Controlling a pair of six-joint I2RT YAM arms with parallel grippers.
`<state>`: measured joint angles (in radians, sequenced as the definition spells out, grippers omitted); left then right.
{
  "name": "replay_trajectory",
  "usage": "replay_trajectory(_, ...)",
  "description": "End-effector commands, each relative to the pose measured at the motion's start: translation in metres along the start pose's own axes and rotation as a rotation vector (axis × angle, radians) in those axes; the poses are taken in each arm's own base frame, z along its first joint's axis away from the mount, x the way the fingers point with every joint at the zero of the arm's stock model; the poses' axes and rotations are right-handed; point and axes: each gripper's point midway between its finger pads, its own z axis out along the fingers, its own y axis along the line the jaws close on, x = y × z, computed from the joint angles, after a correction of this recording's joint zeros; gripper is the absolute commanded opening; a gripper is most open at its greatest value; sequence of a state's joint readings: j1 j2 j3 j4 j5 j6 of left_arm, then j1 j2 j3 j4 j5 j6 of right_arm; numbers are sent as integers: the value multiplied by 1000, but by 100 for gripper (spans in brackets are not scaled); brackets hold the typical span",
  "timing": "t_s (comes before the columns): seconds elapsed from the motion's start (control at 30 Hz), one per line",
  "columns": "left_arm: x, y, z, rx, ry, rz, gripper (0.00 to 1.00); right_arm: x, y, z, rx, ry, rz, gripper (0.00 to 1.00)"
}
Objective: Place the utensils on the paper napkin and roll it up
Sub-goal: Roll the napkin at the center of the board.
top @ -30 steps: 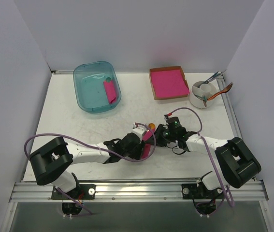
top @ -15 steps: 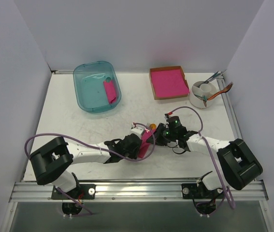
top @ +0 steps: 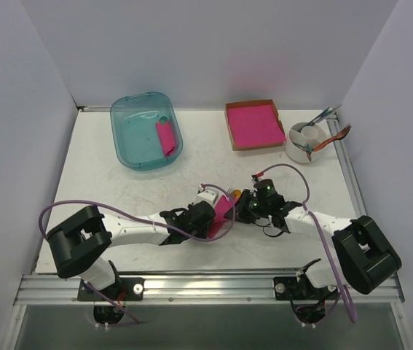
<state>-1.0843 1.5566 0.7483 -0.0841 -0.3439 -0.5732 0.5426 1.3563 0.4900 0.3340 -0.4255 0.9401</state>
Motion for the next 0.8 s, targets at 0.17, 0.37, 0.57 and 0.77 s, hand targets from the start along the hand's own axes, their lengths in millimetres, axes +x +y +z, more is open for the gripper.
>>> replay_trajectory(0.17, -6, -6, -7, 8, -3, 16, 42, 4, -29, 1, 60, -37, 16, 0)
replay_trajectory(0.37, -11, -21, -15, 91, -16, 39, 50, 8, -41, 6, 84, -35, 22, 0)
replay_trajectory(0.57, -21, -36, -35, 209, -66, 54, 58, 9, -49, 9, 104, -35, 26, 0)
replay_trajectory(0.77, -32, -41, -61, 300, -129, 48, 58, 11, -54, 12, 113, -35, 32, 0)
